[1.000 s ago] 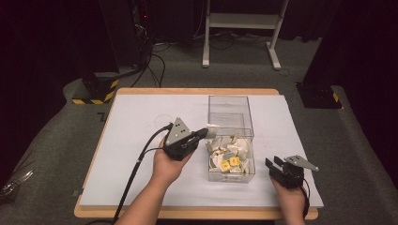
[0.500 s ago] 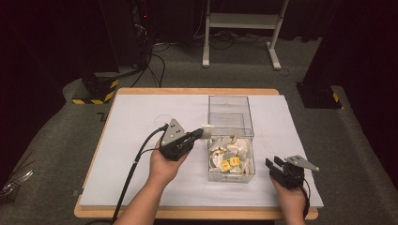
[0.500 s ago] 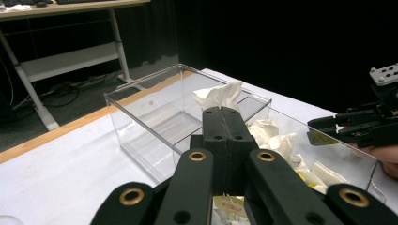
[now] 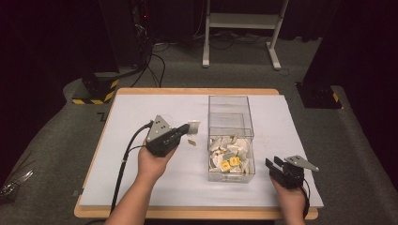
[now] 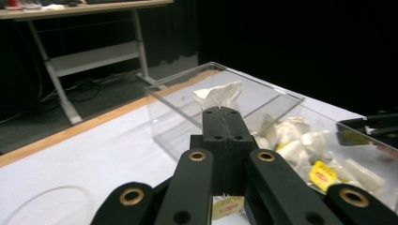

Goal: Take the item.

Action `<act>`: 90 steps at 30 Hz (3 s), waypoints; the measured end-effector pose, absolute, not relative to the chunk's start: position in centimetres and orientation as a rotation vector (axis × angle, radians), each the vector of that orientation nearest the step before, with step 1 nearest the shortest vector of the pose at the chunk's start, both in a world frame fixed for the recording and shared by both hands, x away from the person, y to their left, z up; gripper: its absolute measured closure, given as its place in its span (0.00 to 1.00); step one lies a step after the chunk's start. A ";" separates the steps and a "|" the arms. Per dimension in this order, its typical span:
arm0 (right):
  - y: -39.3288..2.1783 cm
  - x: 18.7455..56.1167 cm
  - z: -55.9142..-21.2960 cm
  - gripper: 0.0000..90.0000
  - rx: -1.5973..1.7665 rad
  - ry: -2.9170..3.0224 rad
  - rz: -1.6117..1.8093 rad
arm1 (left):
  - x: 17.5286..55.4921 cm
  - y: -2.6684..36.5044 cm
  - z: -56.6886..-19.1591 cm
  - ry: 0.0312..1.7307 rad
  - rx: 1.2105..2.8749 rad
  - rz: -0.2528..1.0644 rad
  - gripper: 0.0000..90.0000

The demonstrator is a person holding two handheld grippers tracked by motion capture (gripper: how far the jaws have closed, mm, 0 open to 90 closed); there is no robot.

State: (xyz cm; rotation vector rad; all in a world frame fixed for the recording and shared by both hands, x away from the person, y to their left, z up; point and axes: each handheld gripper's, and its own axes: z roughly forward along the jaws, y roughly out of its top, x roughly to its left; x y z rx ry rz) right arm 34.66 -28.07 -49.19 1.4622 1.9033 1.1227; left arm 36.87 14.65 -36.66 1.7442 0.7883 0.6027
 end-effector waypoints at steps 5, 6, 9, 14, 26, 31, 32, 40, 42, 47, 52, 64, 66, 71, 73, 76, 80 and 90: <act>-28.0 34.7 -49.2 0.65 1.460 1.904 1.121 | 37.3 16.4 -36.3 0.827 1.726 0.634 1.00; -28.0 34.7 -49.2 0.65 1.462 1.904 1.120 | 37.4 16.8 -36.3 0.833 1.725 0.640 1.00; -28.0 34.7 -49.2 0.65 1.463 1.903 1.119 | 37.6 17.7 -36.2 0.855 1.722 0.655 1.00; -28.0 34.7 -49.2 0.65 1.467 1.903 1.117 | 37.8 19.2 -36.2 0.887 1.700 0.674 1.00; -27.9 34.7 -49.2 0.66 1.460 1.907 1.112 | 37.9 22.3 -36.5 0.951 1.667 0.728 1.00; -27.9 34.6 -49.2 0.66 1.461 1.906 1.114 | 38.1 22.9 -36.5 0.964 1.663 0.742 1.00; -27.9 34.6 -49.2 0.66 1.461 1.906 1.114 | 38.2 23.0 -36.5 0.967 1.663 0.744 1.00; -27.9 34.6 -49.2 0.66 1.457 1.907 1.114 | 38.8 23.6 -36.3 0.982 1.662 0.775 1.00; -27.9 34.6 -49.2 0.66 1.456 1.907 1.114 | 39.0 23.6 -36.2 0.983 1.663 0.778 1.00; -27.9 34.6 -49.3 0.66 1.458 1.907 1.113 | 39.7 23.6 -36.1 0.994 1.659 0.778 1.00; -27.9 34.7 -49.3 0.66 1.452 1.909 1.113 | 40.4 23.4 -36.0 0.999 1.658 0.773 1.00; -27.9 34.6 -49.3 0.66 1.455 1.909 1.114 | 41.8 22.9 -36.4 1.020 1.674 0.773 1.00; -27.9 34.6 -49.3 0.66 1.454 1.910 1.114 | 42.1 22.8 -36.5 1.024 1.676 0.769 1.00; -27.9 34.6 -49.3 0.66 1.457 1.909 1.115 | 42.7 22.4 -36.5 1.022 1.678 0.769 1.00; -27.9 34.6 -49.3 0.66 1.454 1.910 1.113 | 42.8 22.3 -36.6 1.021 1.683 0.770 1.00; -27.9 34.6 -49.3 0.66 1.453 1.911 1.113 | 43.1 22.1 -36.6 1.024 1.675 0.769 1.00; -27.9 34.6 -49.3 0.66 1.454 1.910 1.114 | 43.5 21.9 -37.0 1.035 1.685 0.767 1.00; -27.9 34.6 -49.3 0.66 1.450 1.912 1.115 | 43.9 21.3 -38.3 1.057 1.716 0.756 1.00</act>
